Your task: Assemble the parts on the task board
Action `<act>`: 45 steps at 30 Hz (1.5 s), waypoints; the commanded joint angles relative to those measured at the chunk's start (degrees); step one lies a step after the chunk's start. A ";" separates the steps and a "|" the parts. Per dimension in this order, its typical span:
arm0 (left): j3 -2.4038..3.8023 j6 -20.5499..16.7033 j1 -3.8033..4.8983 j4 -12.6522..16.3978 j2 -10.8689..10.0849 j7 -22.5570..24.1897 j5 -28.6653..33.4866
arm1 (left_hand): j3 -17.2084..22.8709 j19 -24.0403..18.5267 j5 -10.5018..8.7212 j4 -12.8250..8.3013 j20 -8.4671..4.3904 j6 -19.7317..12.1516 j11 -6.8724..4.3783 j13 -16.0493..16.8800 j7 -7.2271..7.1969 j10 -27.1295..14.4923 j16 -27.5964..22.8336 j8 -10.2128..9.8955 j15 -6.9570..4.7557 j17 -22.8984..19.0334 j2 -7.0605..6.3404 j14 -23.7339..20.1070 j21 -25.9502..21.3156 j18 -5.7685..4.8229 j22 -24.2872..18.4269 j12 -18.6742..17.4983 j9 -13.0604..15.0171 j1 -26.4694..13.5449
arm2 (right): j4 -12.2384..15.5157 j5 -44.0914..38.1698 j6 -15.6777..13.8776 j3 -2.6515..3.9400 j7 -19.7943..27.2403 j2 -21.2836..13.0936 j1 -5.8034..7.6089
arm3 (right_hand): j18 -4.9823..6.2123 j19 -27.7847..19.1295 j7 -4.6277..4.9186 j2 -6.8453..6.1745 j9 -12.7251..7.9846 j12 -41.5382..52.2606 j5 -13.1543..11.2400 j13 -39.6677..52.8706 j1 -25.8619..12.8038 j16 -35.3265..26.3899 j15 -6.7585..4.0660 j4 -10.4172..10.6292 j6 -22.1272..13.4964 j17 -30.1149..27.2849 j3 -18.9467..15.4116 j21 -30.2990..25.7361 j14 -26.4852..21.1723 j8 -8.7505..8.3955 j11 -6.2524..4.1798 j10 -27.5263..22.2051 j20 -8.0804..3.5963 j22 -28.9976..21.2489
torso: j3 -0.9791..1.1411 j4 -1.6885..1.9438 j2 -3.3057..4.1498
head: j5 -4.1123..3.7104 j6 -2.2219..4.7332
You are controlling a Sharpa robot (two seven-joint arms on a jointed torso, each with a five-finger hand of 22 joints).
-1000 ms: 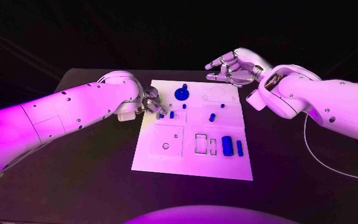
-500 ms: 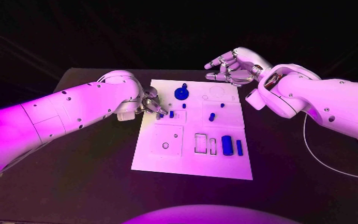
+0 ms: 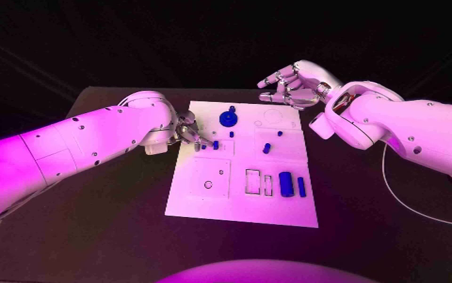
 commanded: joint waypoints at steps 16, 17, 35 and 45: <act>2.53 -12.44 1.44 5.24 -4.35 5.34 6.04 | -8.20 -4.03 -0.71 1.03 0.65 -6.63 2.00 -16.21 2.38 -10.61 -0.63 -0.42 1.01 14.21 1.68 5.48 -11.77 1.91 -3.52 -14.20 0.25 3.29 | -0.41 0.02 0.85 -0.01 0.20 0.08 -0.06 | 0.26 -0.78 -0.05 0.36 -0.11 -0.48 0.13 -0.27 0.36 -0.64 -0.28 -0.24 0.35 -0.58 -0.01 -0.72 2.41 0.24 -0.08 -0.55 -0.07 -0.75 | 0.05 0.11 -0.07 | -0.22 0.05; 2.59 -13.44 1.60 5.21 -4.45 6.22 7.22 | -8.95 -7.10 -0.65 1.01 1.17 -8.46 2.80 -17.72 3.21 -13.09 -3.97 -1.05 1.77 10.62 1.91 3.93 -17.38 3.11 -8.60 -16.07 -0.05 3.79 | -0.44 0.03 0.83 -0.01 0.20 0.10 -0.06 | 0.26 -0.78 -0.05 0.36 -0.11 -0.48 0.13 -0.27 0.36 -0.64 -0.28 -0.24 0.35 -0.58 -0.01 -0.72 2.41 0.24 -0.08 -0.55 -0.07 -0.75 | 0.08 0.11 -0.08 | -0.20 0.11; -0.30 -26.15 -0.29 1.40 -0.10 36.63 -3.09 | 2.59 -24.48 -1.01 -10.56 5.70 -9.72 8.04 -45.62 7.27 -21.08 -54.83 -15.73 6.12 -37.38 -1.56 -20.30 -54.92 7.19 -38.18 -42.90 -17.46 33.73 | -0.99 0.19 0.45 -0.05 0.41 0.45 -0.26 | 0.28 -0.88 -0.04 0.44 -0.14 -0.75 0.26 -0.53 0.55 -0.83 -0.28 -0.36 0.31 -0.75 0.08 -0.88 2.35 0.22 -0.08 -0.76 -0.07 -0.93 | 0.00 -0.10 0.11 | -1.14 1.19; -0.57 -26.15 -1.95 -1.30 2.98 36.75 -14.77 | 1.94 -18.69 -1.11 -9.88 5.51 -7.18 8.19 -49.76 7.70 -19.18 -50.09 -19.05 6.19 -35.99 -3.31 -14.40 -53.77 7.38 -38.49 -46.35 -20.42 29.13 | -1.00 0.62 0.01 -0.06 0.85 0.54 -0.29 | 0.31 -0.98 0.02 1.01 -0.19 -2.56 0.36 -2.21 0.57 -0.88 -0.26 -0.25 0.22 -0.70 0.36 -1.08 2.38 0.17 -0.05 -1.80 -0.07 -1.16 | 0.11 -0.10 0.08 | -1.41 1.51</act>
